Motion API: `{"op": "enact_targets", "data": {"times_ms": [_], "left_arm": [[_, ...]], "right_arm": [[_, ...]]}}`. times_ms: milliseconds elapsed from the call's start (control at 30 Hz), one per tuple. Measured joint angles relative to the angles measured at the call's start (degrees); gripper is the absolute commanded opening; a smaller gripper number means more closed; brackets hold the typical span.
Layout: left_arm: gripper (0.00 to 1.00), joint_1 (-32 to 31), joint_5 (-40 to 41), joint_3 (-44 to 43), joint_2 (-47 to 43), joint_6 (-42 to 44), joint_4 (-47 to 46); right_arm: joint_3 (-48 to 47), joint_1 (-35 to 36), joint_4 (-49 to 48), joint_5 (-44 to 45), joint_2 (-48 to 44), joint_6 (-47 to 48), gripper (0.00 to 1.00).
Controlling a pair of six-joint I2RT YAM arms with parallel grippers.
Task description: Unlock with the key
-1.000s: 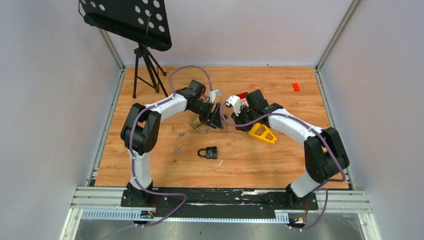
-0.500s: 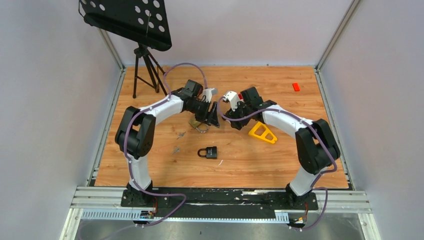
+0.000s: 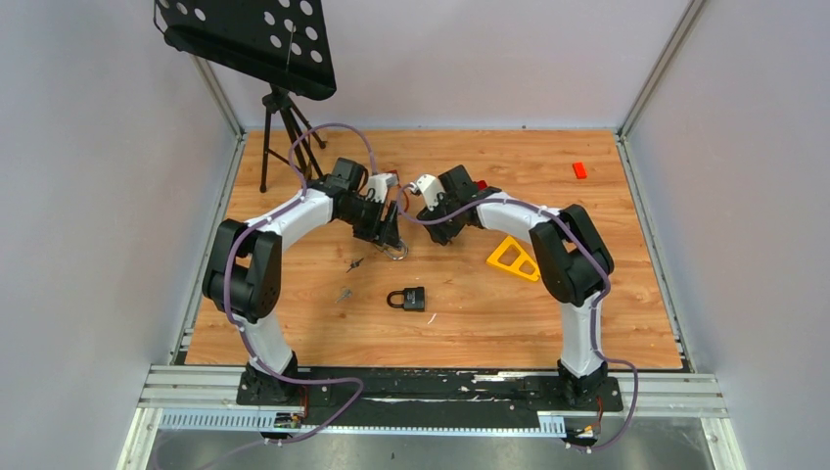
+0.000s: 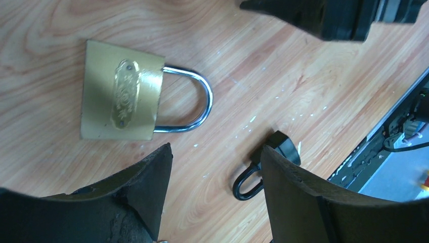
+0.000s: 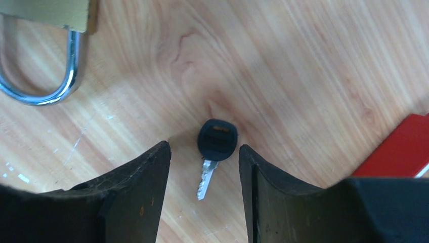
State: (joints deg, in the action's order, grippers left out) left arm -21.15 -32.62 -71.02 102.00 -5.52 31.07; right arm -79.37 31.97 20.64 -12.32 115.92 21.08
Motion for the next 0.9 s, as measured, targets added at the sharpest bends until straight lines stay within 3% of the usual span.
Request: {"op": "enact_targets", "data": {"times_ms": [200,900], "left_arm": [[0.72,1.6,-0.1,0.9,-0.1,1.2,1.1],[0.73,2.1,-1.3,0.9,-0.1,1.8,1.0]], "right_arm": [[-1.7,0.0,-0.1,2.2,1.5,0.0,0.52],[-1.9,0.2,-0.8,1.0,2.0,-0.1,0.18]]}}
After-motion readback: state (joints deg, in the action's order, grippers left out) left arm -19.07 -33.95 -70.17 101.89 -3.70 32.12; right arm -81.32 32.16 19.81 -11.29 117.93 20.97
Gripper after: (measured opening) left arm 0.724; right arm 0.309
